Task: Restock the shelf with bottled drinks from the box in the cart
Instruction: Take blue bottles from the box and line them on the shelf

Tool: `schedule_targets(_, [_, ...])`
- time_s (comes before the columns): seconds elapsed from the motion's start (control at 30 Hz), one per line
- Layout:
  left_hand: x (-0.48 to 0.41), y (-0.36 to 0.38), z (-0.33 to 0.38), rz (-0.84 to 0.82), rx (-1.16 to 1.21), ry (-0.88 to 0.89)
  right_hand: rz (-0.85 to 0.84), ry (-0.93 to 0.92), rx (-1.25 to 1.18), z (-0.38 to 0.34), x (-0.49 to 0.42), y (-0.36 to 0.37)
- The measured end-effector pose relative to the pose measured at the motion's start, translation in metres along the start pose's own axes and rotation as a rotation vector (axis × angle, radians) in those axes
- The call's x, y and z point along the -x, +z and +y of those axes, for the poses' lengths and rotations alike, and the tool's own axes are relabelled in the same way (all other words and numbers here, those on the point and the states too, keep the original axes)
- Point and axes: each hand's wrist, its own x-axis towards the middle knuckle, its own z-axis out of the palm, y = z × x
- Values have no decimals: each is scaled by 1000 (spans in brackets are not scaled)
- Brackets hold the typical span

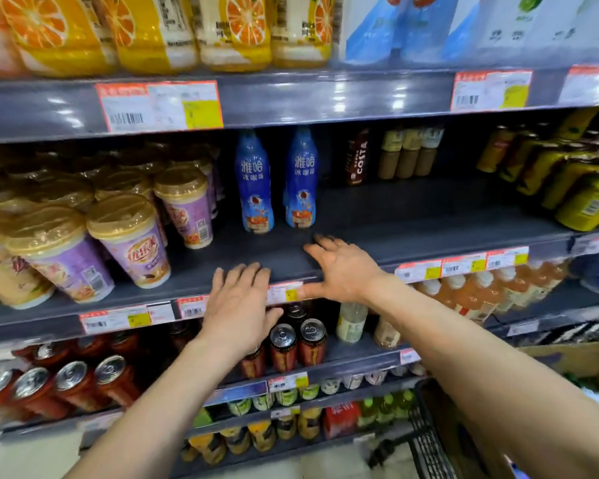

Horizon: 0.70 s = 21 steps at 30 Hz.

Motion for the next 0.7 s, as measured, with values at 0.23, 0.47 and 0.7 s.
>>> schedule_targets(0.23, [32, -14, 43, 12, 70, 54, 95, 129, 0, 7, 84, -8])
schedule_targets(0.47, [81, 7, 133, -109, 91, 236, 64, 264, -62, 40, 216, 40])
schedule_targets(0.7, [144, 70, 237, -403, 116, 360, -152, 458, -166, 101, 323, 117])
